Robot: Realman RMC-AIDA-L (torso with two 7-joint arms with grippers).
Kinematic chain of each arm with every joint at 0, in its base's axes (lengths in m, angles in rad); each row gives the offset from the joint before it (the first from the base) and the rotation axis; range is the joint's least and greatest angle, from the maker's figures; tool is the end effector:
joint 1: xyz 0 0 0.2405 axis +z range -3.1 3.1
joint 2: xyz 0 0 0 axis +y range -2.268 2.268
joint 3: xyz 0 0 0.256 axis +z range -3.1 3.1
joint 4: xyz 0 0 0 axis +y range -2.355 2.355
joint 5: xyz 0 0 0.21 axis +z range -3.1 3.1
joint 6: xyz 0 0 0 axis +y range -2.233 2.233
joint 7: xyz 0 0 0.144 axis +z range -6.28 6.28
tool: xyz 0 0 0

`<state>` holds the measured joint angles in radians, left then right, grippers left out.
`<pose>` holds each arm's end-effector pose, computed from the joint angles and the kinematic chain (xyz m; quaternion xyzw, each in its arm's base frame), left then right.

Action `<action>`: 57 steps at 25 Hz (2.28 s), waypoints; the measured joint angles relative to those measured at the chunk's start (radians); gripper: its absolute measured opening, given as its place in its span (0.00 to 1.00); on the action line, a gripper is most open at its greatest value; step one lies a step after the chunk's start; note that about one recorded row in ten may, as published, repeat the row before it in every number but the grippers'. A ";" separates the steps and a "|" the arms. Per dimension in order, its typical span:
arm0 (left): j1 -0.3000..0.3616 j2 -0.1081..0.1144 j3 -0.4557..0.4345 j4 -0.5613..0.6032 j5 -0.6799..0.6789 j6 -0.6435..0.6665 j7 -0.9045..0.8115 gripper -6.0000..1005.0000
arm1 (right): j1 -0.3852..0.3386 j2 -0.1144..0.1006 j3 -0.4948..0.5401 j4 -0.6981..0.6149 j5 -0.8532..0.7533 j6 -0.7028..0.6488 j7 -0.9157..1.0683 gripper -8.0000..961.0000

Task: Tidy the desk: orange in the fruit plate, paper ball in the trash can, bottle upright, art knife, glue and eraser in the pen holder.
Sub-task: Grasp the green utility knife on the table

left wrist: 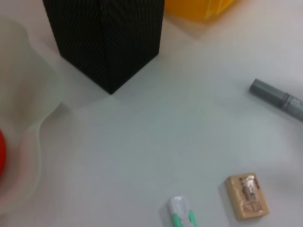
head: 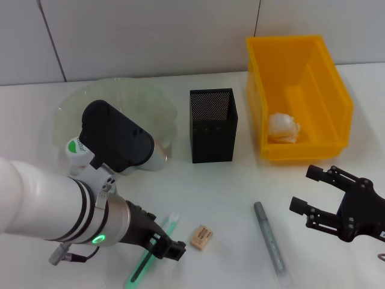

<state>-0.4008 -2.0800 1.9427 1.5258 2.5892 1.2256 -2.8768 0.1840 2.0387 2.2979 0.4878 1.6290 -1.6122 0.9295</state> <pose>-0.1548 0.2938 -0.0843 -0.9315 -0.2824 0.1378 0.1831 0.3306 0.2369 0.0109 -0.8792 0.1888 0.3439 0.2703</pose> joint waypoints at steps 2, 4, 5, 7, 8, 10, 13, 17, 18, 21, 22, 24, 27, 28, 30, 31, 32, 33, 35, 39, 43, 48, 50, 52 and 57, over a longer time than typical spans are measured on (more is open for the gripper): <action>-0.005 0.000 0.000 -0.014 0.000 -0.002 0.000 0.77 | 0.000 0.000 0.000 0.000 0.000 0.000 0.000 0.84; -0.007 0.000 -0.001 -0.026 0.000 -0.006 0.000 0.76 | 0.000 0.000 0.000 0.000 0.000 0.000 0.000 0.84; -0.008 0.000 -0.002 -0.032 0.000 -0.008 -0.001 0.76 | 0.000 0.000 0.000 0.000 0.000 0.000 0.000 0.84; -0.010 0.000 -0.006 -0.041 0.000 -0.010 -0.001 0.76 | 0.000 0.000 0.000 0.000 -0.001 0.000 0.000 0.84; -0.011 0.000 -0.006 -0.043 0.000 -0.011 -0.001 0.75 | 0.000 0.000 0.000 0.000 -0.002 0.000 0.000 0.84; -0.016 0.000 -0.006 -0.048 0.001 -0.011 -0.001 0.75 | 0.001 0.001 0.000 0.000 -0.008 0.000 0.000 0.84; -0.020 0.000 -0.007 -0.050 0.002 -0.007 -0.001 0.74 | 0.001 0.002 0.000 0.000 -0.009 0.001 0.000 0.84; -0.024 0.000 -0.007 -0.054 0.003 -0.004 0.000 0.73 | 0.003 0.003 0.000 0.000 -0.010 0.001 0.000 0.84; -0.026 0.000 -0.007 -0.057 0.003 -0.004 0.000 0.72 | 0.003 0.003 0.000 0.000 -0.010 0.001 0.000 0.84; -0.033 0.000 -0.007 -0.072 0.003 -0.003 0.000 0.66 | 0.003 0.003 0.000 0.000 -0.011 0.002 0.000 0.84; -0.035 0.000 -0.007 -0.077 0.003 -0.003 0.000 0.64 | 0.003 0.003 0.000 0.000 -0.011 0.002 0.000 0.84; -0.036 0.000 -0.005 -0.080 0.003 -0.002 0.000 0.62 | 0.003 0.003 0.000 0.000 -0.011 0.002 0.000 0.84; -0.039 0.000 -0.006 -0.081 0.003 0.001 0.000 0.62 | 0.003 0.003 0.000 0.000 -0.011 0.002 0.000 0.84; -0.040 0.000 -0.007 -0.081 0.003 0.002 0.000 0.62 | 0.003 0.003 0.000 0.000 -0.011 0.002 0.000 0.84; -0.042 0.000 -0.007 -0.081 0.003 0.005 0.000 0.62 | 0.003 0.003 0.000 0.000 -0.011 0.002 0.000 0.84; -0.042 0.000 -0.007 -0.081 0.003 0.008 0.001 0.61 | 0.003 0.003 0.000 0.000 -0.011 0.002 0.000 0.84; -0.043 0.000 -0.007 -0.081 0.003 0.011 0.001 0.61 | 0.003 0.003 0.000 0.000 -0.011 0.002 0.000 0.84; -0.044 0.000 -0.007 -0.081 0.003 0.014 0.001 0.60 | 0.003 0.003 0.000 0.000 -0.011 0.002 0.000 0.84; -0.046 0.000 -0.006 -0.080 0.001 0.019 0.001 0.59 | 0.003 0.003 0.000 0.000 -0.011 0.002 0.000 0.84; -0.056 0.000 -0.001 -0.086 0.003 0.023 0.001 0.57 | 0.003 0.003 0.000 0.000 -0.011 0.002 0.000 0.84; -0.059 0.000 -0.002 -0.088 0.003 0.023 0.001 0.44 | 0.003 0.003 0.000 0.000 -0.012 0.002 0.000 0.84; -0.060 0.000 -0.003 -0.089 0.003 0.024 0.001 0.37 | 0.002 0.003 0.000 -0.001 -0.012 0.002 0.000 0.84; -0.061 0.000 -0.004 -0.093 0.003 0.025 0.001 0.37 | 0.002 0.003 0.000 -0.002 -0.012 0.001 0.000 0.84; -0.061 0.000 -0.004 -0.093 0.003 0.025 0.001 0.36 | 0.002 0.003 0.000 -0.002 -0.013 0.002 0.000 0.84; -0.065 0.000 -0.006 -0.104 0.003 0.025 0.000 0.34 | 0.003 0.003 0.003 -0.002 -0.024 0.002 0.000 0.84</action>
<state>-0.4655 -2.0801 1.9362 1.4220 2.5924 1.2504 -2.8763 0.1866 2.0418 2.3005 0.4862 1.6055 -1.6107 0.9295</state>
